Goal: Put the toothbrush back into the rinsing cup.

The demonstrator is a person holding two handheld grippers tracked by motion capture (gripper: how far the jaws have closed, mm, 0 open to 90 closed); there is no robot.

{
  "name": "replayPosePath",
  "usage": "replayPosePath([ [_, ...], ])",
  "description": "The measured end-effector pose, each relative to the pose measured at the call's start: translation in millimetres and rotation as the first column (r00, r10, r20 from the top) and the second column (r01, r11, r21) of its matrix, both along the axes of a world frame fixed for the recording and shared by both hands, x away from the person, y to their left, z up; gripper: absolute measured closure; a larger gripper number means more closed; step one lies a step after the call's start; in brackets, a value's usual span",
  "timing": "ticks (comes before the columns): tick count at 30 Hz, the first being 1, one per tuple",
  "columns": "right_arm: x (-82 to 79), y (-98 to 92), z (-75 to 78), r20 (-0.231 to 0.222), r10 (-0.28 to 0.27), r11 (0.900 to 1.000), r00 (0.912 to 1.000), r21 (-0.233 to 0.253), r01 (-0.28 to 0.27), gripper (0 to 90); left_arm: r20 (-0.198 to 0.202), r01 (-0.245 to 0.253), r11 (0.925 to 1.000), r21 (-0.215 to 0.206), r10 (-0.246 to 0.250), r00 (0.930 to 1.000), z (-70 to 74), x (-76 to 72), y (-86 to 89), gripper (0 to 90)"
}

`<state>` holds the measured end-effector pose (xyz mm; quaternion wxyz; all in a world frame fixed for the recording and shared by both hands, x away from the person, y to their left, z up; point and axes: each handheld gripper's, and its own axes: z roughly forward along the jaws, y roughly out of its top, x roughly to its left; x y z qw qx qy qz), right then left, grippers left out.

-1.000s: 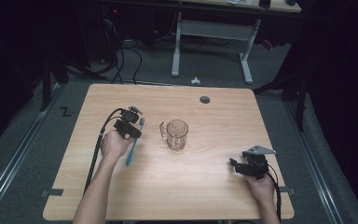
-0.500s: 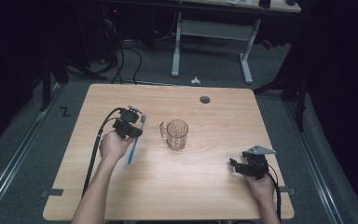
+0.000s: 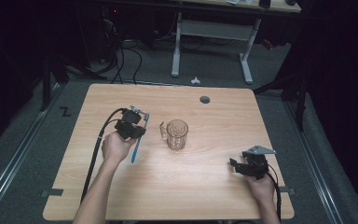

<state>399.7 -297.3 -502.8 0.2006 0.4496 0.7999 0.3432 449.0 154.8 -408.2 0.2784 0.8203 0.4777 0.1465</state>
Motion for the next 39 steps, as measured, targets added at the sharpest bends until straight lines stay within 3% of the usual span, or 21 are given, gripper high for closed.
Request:
replayPosePath([
  [11,-0.1,0.2,0.0,0.001,0.0,1.0,1.0,-0.002,0.0,33.5,0.074,0.005,0.9998,-0.018,-0.003,0.9973,4.9,-4.2,-3.6,80.2],
  [22,-0.1,0.2,0.0,0.0,0.0,1.0,1.0,-0.003,0.0,33.4,0.143,-0.013,0.9985,-0.053,0.02,0.9895,15.9,-7.8,-1.3,80.3],
  [34,-0.2,0.3,0.1,0.0,0.0,1.0,1.0,-0.003,0.0,33.4,0.234,0.016,0.9973,-0.071,0.001,0.9722,37.5,-8.0,-17.2,80.3],
  [39,-0.2,0.3,0.1,-0.001,0.0,1.0,1.0,-0.003,0.0,33.5,0.266,0.022,0.9932,-0.114,0.009,0.9641,44.8,-6.4,-22.0,80.2],
])
